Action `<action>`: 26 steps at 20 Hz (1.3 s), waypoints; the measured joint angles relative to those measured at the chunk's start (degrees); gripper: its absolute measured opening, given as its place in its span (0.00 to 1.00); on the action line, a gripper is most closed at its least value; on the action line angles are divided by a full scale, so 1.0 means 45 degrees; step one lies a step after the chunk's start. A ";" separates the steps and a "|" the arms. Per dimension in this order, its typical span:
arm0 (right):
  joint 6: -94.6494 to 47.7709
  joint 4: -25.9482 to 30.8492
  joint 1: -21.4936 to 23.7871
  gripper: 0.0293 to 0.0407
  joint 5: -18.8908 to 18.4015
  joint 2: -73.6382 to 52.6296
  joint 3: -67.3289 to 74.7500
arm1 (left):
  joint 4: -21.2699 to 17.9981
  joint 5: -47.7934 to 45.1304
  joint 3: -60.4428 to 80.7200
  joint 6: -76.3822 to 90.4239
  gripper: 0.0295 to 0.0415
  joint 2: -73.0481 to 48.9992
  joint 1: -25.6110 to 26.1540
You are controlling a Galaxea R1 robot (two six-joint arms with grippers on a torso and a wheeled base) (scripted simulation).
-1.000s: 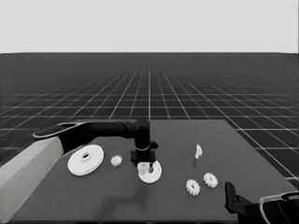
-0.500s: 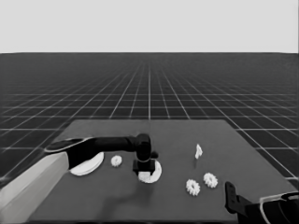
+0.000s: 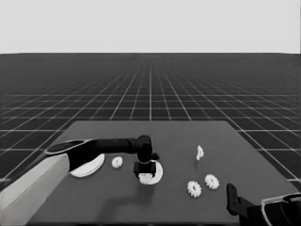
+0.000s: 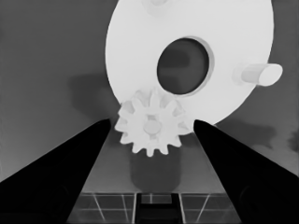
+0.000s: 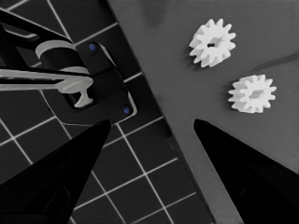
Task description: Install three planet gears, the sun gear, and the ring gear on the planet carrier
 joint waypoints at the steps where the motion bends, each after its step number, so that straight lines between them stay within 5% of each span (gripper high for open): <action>1: 0.0000 0.0000 0.0000 0.81 0.0000 0.0000 0.0000 | 0.0000 0.0000 0.0000 0.0000 0.75 0.0000 0.0000; 4: 0.0000 0.0000 0.0000 0.81 0.0000 0.0000 0.0000 | 0.0000 0.0000 0.0000 0.0000 0.75 0.0000 0.0000; 8: 0.0000 0.0000 0.0000 0.81 0.0000 0.0000 0.0000 | -0.1868 0.0398 0.1179 -0.0852 0.75 -0.0229 -0.1905; 14: 0.0000 0.0000 0.0000 0.81 0.0000 0.0000 0.0000 | -0.2144 0.0399 0.1237 -0.0901 0.75 -0.0236 -0.2164; 18: 0.0000 0.0000 0.0000 0.81 0.0000 0.0000 0.0000 | -0.2798 -0.0503 -0.0516 0.4659 0.75 -0.4120 -0.2608; 24: 0.0000 0.0000 0.0000 0.81 0.0000 0.0000 0.0000 | -0.2912 -0.0609 -0.1386 0.5673 0.75 -0.4243 -0.2617; 26: 0.0000 0.0000 0.0000 0.81 0.0000 0.0000 0.0000 | -0.1638 -0.1527 -0.2372 0.6135 0.75 -0.3865 -0.1066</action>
